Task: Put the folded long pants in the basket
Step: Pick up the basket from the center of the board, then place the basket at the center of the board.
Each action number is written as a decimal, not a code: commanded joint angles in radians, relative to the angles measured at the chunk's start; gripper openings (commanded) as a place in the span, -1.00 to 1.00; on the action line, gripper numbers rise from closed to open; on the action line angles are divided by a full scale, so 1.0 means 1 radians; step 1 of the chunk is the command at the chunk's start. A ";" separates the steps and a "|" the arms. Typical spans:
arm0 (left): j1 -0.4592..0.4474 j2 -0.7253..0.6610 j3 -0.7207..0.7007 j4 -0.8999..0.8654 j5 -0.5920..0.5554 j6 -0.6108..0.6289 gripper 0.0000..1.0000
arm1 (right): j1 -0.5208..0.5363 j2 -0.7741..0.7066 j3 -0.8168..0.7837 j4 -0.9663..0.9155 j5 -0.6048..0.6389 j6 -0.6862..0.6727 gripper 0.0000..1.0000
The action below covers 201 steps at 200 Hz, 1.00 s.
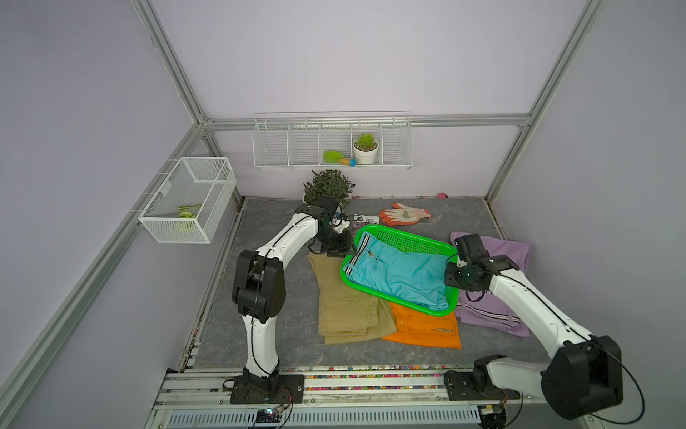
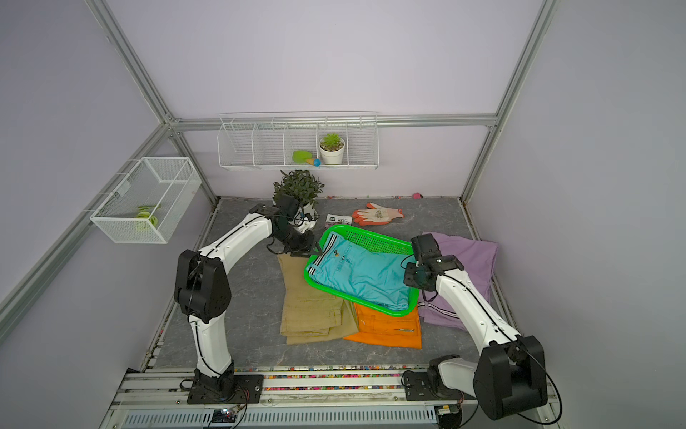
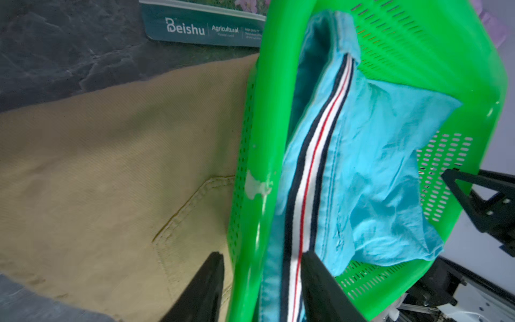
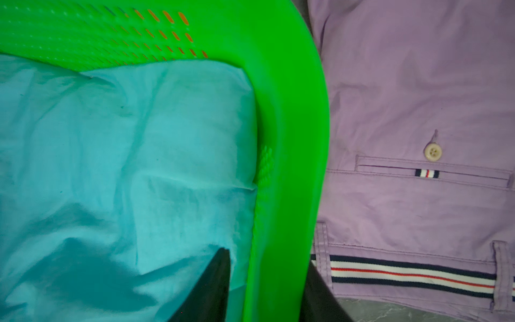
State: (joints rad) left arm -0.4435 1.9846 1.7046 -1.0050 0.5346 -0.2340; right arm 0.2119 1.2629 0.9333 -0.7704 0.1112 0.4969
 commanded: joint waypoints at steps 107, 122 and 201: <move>0.077 -0.273 -0.104 -0.068 -0.153 -0.125 -1.00 | 0.135 0.014 0.138 0.068 -0.261 0.059 -1.00; 0.153 -0.359 -0.173 -0.093 -0.251 -0.177 -1.00 | 0.242 0.043 0.176 0.100 -0.242 0.118 -1.00; 0.478 -0.521 -0.402 -0.156 -0.764 -0.288 -0.75 | 0.665 0.468 0.427 0.363 -0.160 0.329 -1.00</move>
State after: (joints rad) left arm -0.0315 1.4841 1.3323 -1.2846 -0.0532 -0.3134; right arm 0.7578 1.6501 1.2785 -0.5430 0.0319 0.7650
